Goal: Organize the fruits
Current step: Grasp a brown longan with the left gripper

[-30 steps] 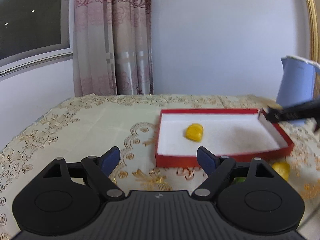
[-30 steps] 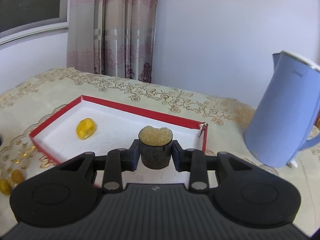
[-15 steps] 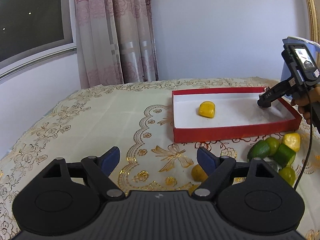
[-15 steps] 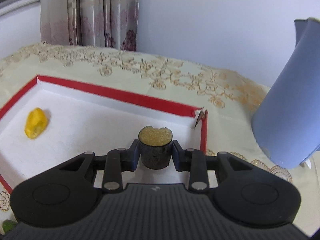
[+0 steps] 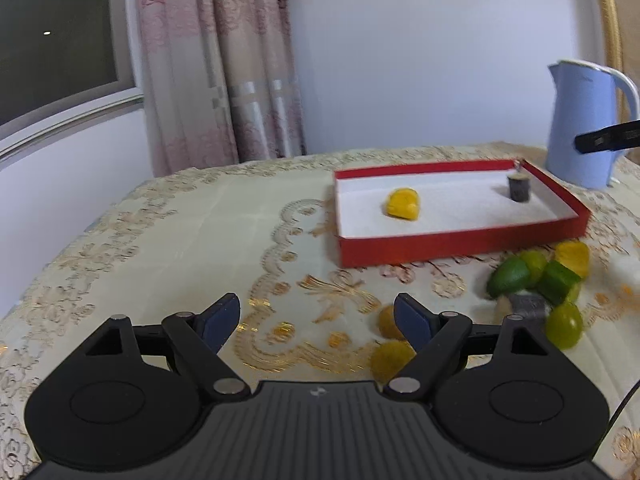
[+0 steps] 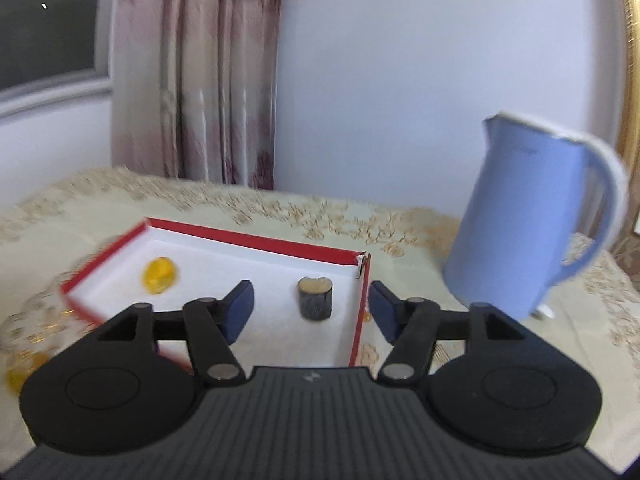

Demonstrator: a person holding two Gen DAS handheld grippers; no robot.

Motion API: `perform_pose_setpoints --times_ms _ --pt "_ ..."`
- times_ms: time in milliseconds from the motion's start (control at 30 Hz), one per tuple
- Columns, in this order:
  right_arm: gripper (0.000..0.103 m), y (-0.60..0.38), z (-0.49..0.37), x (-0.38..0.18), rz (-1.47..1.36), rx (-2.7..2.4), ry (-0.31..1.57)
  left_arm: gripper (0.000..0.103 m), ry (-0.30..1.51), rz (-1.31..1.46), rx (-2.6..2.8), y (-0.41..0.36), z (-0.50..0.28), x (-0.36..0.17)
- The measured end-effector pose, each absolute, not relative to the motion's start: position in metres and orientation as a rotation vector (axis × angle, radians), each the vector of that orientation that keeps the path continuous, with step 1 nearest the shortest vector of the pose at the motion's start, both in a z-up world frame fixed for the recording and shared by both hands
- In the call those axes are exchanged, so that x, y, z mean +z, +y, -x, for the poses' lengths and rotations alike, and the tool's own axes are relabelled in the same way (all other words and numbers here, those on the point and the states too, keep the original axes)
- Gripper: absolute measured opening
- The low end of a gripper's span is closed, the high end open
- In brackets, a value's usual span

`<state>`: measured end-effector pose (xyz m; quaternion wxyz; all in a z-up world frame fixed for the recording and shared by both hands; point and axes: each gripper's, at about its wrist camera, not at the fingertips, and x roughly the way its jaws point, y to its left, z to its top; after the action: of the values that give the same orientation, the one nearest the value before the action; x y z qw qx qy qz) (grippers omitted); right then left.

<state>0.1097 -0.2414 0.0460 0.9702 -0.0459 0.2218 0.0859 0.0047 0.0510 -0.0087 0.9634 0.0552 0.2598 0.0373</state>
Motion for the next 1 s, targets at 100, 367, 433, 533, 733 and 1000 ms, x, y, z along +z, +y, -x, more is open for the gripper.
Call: perform_pose_setpoints --times_ms 100,367,433,533,733,1000 --pt "0.072 -0.245 -0.074 0.041 0.025 0.145 0.383 0.084 0.537 -0.128 0.032 0.039 -0.004 -0.012" --pt "0.068 -0.248 -0.080 -0.008 -0.094 0.271 0.482 0.083 0.569 -0.187 -0.041 0.020 -0.004 -0.028" --pt "0.068 -0.252 -0.081 -0.010 -0.111 0.272 0.485 0.079 0.590 -0.173 -0.040 0.021 -0.008 -0.032" --pt "0.068 -0.258 -0.081 -0.012 -0.133 0.262 0.485 0.076 0.610 -0.144 -0.037 0.023 -0.014 -0.034" --pt "0.068 -0.253 -0.070 -0.010 -0.096 0.265 0.459 0.076 0.647 -0.090 -0.028 0.030 -0.019 -0.037" --pt "0.068 -0.251 -0.072 -0.012 -0.099 0.270 0.477 0.076 0.669 -0.049 -0.025 0.034 -0.023 -0.038"
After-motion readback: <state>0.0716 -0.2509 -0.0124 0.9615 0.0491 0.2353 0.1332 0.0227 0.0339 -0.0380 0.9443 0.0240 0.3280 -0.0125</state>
